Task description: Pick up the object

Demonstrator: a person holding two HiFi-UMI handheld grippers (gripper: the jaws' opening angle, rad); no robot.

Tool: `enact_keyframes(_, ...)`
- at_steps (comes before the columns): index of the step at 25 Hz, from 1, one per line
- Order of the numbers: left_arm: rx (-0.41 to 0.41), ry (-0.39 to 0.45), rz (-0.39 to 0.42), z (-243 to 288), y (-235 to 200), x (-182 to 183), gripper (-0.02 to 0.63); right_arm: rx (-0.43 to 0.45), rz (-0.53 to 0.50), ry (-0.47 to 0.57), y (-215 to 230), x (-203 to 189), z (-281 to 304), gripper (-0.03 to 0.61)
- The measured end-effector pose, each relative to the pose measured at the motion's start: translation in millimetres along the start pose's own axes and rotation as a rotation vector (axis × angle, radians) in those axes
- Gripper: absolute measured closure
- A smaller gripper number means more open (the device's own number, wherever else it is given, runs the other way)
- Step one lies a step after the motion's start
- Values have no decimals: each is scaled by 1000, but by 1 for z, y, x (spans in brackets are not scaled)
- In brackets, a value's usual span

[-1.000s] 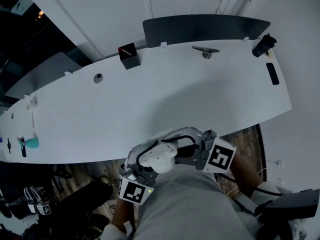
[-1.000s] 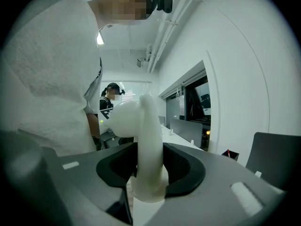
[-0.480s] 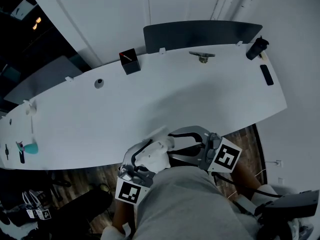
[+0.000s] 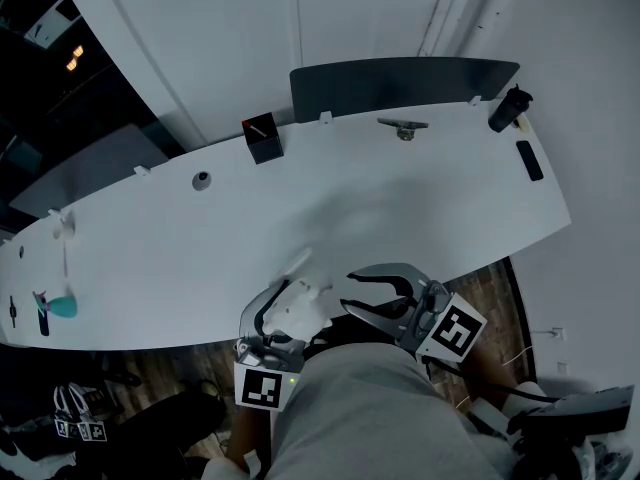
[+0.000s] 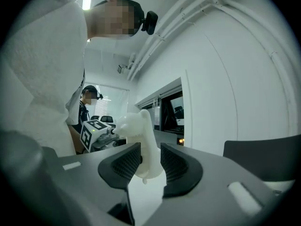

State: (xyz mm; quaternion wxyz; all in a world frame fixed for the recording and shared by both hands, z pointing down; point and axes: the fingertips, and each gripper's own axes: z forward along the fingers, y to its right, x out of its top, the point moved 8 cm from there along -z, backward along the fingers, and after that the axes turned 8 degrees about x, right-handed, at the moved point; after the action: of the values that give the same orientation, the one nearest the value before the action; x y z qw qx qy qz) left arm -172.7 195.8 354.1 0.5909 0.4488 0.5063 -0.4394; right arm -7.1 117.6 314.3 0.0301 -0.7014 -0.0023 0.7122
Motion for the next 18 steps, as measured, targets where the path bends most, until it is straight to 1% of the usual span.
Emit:
enact_keyframes(1,12,0,12,-1,-1,0,434,-23,-4,1,1,-1,-2,458)
enact_keyframes(2,23,2,20,-2,-3,-1,436,-50,-11,-1,2,-3,-4,496)
enact_keyframes(3,32,5,23,-3,-4,-1,438,-81,-20,-8,3,-5,-5,564)
enact_keyframes(4,40,9,20,-3,-4,-1,445,-115,-33,-22,4,-7,-5,577)
enact_keyframes(7,43,31,-10,-4,-5,-2,446,-205,-52,-60,5,-14,4,577)
enact_keyframes(10,31,52,-33,-4,-3,-2,448,-272,-49,-40,2,-16,17,577)
enact_keyframes(13,25,64,-46,-6,-3,-1,449,-297,-55,-44,-4,-13,21,577)
enact_keyframes(18,11,69,-54,-11,0,-5,449,-340,-67,-149,-13,-23,16,577)
